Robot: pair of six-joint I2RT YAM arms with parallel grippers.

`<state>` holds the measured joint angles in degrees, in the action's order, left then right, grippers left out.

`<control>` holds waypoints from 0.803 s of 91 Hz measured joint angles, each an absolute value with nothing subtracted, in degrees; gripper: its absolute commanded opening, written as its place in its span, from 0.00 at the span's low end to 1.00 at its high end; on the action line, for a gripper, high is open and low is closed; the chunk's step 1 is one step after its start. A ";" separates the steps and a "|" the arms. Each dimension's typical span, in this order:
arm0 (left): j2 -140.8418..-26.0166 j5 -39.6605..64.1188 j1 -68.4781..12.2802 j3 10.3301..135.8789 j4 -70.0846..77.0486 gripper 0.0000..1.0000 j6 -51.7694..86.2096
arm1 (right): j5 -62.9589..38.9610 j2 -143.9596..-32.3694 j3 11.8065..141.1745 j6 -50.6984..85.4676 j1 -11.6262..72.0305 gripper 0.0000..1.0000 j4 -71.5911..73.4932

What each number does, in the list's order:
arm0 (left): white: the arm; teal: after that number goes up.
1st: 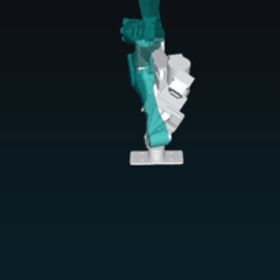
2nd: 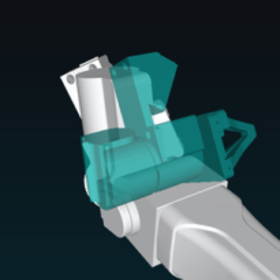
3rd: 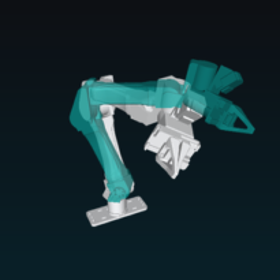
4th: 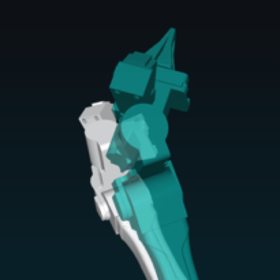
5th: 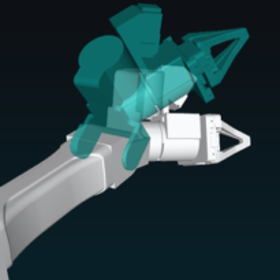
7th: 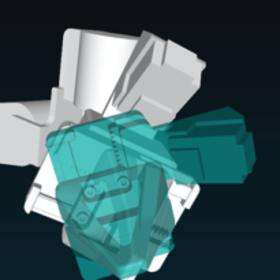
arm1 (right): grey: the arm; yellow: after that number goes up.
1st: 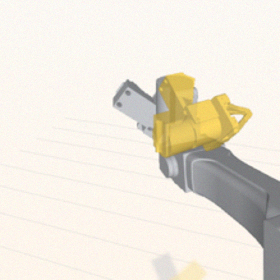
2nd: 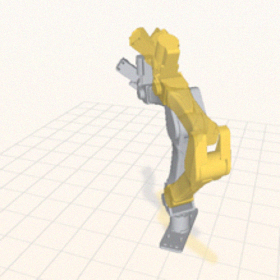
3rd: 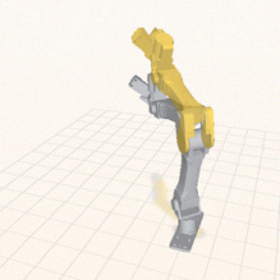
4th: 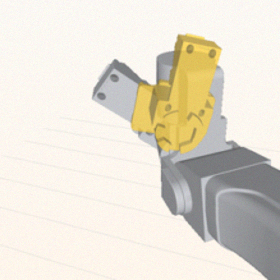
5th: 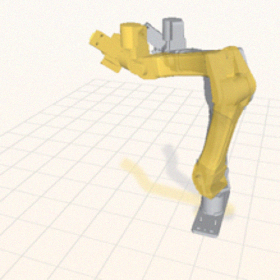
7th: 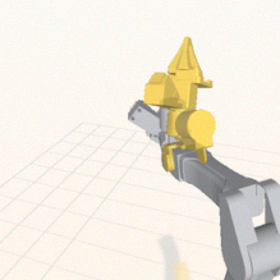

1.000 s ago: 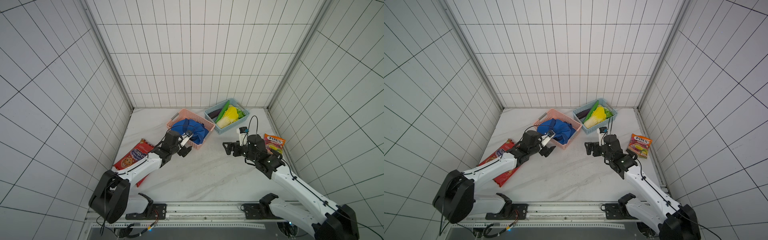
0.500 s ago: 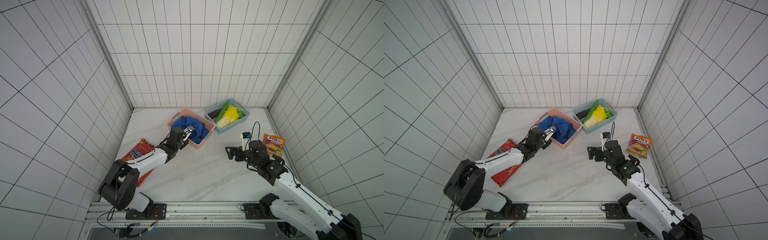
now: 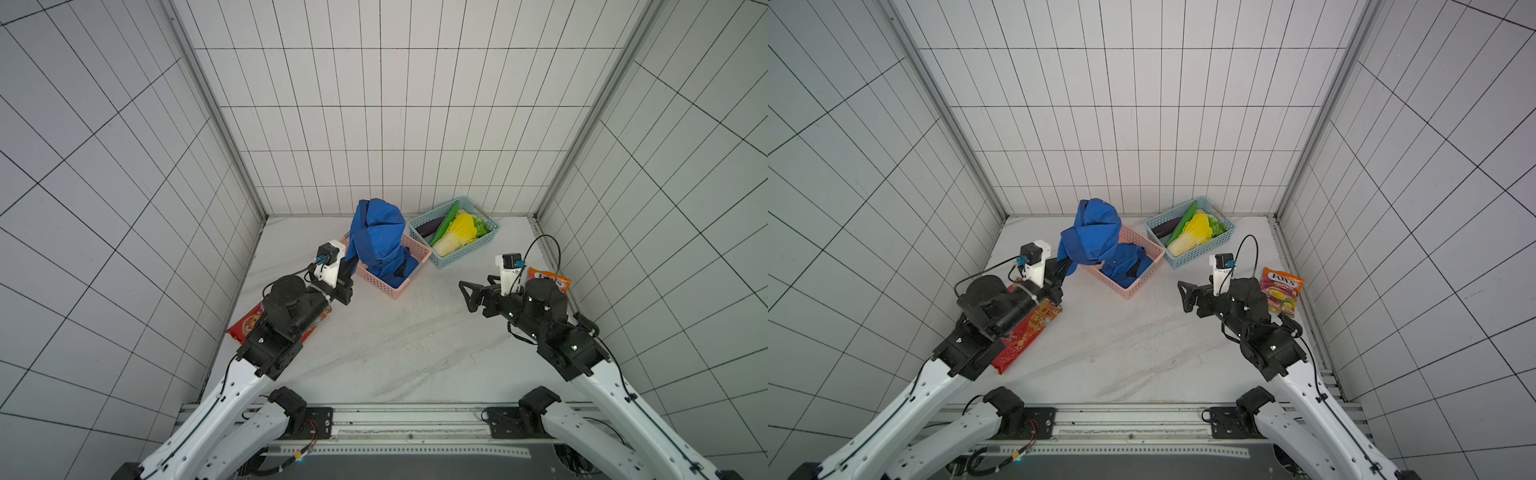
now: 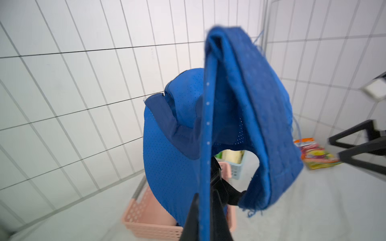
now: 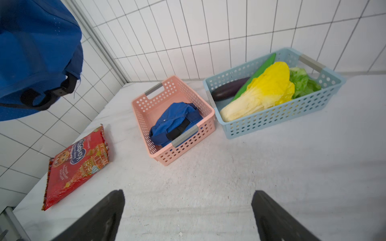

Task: Turn the baseball cap inside out
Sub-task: Pick up the baseball cap from the basket, then turn over the baseball cap.

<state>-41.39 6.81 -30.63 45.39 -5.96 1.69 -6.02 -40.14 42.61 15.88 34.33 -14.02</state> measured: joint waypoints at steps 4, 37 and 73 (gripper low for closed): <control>-39.72 9.96 -30.70 44.36 -4.64 0.00 7.35 | -7.42 -38.94 42.57 14.66 34.65 0.99 -12.86; -43.48 21.85 -31.38 39.83 1.08 0.00 48.36 | -7.75 -32.69 34.52 0.25 46.54 0.99 2.98; -45.91 22.13 -34.96 39.77 1.04 0.00 65.52 | 14.22 -45.41 30.33 -20.32 65.43 0.99 20.56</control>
